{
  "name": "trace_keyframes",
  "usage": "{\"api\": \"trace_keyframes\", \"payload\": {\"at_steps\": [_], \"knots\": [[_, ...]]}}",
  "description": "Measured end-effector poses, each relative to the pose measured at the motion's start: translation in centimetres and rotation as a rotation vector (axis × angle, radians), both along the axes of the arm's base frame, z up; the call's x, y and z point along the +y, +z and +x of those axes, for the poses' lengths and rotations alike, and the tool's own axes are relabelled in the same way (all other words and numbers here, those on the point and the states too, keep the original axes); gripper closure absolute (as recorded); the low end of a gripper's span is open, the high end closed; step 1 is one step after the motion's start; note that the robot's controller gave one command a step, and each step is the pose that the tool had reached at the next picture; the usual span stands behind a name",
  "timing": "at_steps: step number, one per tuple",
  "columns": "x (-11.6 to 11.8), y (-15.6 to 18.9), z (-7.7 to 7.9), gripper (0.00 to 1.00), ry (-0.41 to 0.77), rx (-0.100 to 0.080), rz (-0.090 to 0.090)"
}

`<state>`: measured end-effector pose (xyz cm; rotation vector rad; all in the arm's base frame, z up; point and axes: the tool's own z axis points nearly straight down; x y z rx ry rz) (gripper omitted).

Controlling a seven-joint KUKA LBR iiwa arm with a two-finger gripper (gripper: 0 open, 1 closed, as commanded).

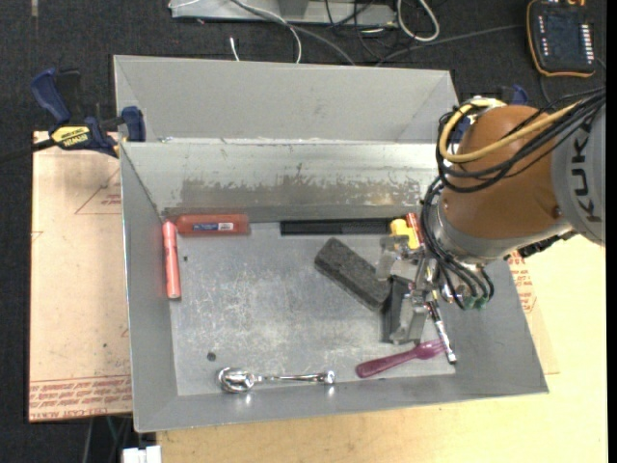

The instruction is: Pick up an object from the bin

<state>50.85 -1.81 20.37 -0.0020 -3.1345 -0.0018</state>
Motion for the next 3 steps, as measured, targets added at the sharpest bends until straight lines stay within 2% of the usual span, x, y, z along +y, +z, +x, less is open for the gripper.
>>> {"api": "trace_keyframes", "payload": {"at_steps": [1, 2, 3], "knots": [[0.0, 0.4, 0.2, 0.00, 0.002, -0.008, 0.000], [-3.0, -13.1, 8.0, 0.00, -0.101, -0.016, 0.000], [-0.4, -5.9, 6.5, 0.00, -0.202, -0.019, 0.001]]}}
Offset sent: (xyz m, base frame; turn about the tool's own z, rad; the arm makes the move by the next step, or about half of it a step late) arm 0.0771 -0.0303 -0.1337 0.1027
